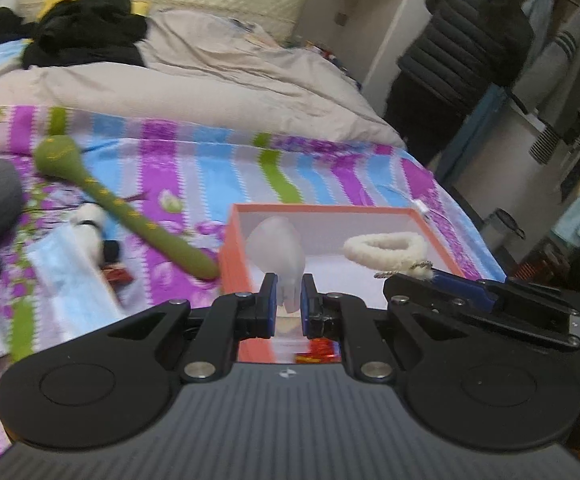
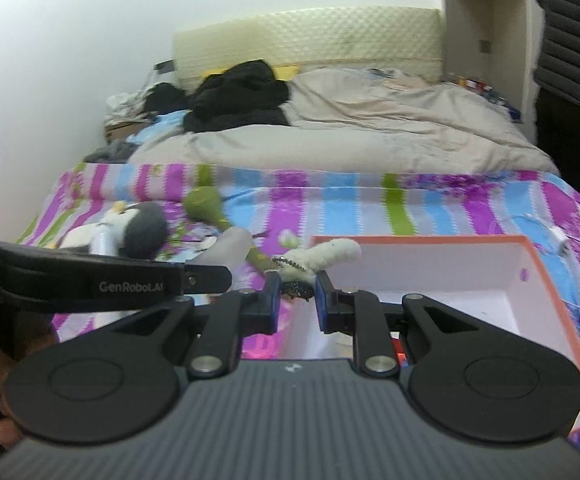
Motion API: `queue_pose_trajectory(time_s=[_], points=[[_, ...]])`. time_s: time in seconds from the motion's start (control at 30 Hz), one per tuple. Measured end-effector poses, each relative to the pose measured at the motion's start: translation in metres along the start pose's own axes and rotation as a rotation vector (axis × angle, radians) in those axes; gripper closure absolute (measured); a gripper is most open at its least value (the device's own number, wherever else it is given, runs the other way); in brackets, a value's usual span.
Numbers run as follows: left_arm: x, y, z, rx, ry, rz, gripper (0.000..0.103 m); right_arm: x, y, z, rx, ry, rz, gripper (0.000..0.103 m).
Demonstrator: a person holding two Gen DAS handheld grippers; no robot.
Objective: Organize soft objects
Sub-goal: 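Open both grippers to drop the ring and clear piece into the box, then withdraw both grippers from the box back toward the remaining items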
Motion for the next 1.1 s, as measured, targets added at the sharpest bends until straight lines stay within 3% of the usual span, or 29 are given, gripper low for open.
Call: queue_pose_trajectory(time_s=[0.33, 0.6, 0.83, 0.9, 1.1], points=[[-0.048, 0.017, -0.096, 0.141, 0.104, -0.041, 0.089, -0.094, 0.04, -0.041, 0.155, 0.153, -0.098, 0.082], [-0.065, 0.043, -0.162, 0.276, 0.134, -0.044, 0.087, -0.14, 0.08, -0.07, 0.289, 0.219, -0.161, 0.081], [-0.07, 0.058, -0.181, 0.335, 0.124, -0.063, 0.064, -0.148, 0.098, -0.079, 0.34, 0.212, -0.204, 0.078], [-0.07, 0.057, -0.18, 0.331, 0.121, -0.075, 0.061, -0.148, 0.098, -0.077, 0.345, 0.214, -0.213, 0.068], [-0.08, 0.045, -0.161, 0.287, 0.126, -0.104, 0.061, -0.146, 0.083, -0.058, 0.293, 0.218, -0.218, 0.067]])
Point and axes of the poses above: each gripper's, at about its wrist camera, not at the fingertips, and z roughly against the way its jaws point, x to its left, y to its underside, the point moved 10 cm from there along -z, roughly the way its jaws point, and after that the axes turned 13 degrees about y, right-handed, at the moved point
